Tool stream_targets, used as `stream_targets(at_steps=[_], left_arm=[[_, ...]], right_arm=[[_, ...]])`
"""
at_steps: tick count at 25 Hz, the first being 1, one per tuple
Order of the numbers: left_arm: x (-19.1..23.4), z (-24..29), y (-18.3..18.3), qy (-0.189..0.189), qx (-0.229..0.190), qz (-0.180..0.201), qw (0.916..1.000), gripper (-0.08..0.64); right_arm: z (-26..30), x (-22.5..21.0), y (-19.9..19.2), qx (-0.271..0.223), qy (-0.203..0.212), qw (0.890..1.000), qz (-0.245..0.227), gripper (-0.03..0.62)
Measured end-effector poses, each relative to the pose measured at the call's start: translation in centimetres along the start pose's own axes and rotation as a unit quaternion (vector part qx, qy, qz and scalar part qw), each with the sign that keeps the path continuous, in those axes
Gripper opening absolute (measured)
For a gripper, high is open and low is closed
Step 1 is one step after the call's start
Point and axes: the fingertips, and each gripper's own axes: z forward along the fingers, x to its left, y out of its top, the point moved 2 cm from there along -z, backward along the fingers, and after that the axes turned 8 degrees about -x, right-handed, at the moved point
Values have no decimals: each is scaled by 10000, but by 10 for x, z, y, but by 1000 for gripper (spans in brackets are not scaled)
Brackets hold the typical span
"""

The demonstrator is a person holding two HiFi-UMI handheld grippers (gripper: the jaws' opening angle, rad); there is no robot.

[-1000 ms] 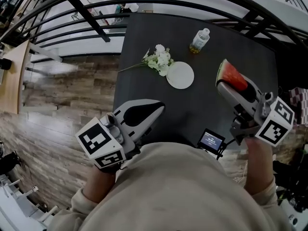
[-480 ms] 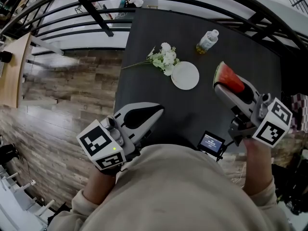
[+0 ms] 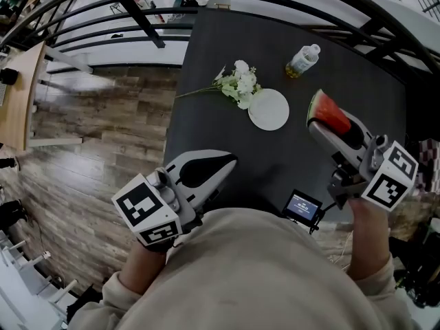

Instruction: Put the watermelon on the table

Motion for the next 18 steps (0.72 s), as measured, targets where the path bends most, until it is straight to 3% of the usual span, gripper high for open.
stream_targets(at_steps=[18], left_arm=[[17,-1,-18,291,73,-268,9992,3]], right_arm=[[28,-29,-20,431,169,9989,70,187]])
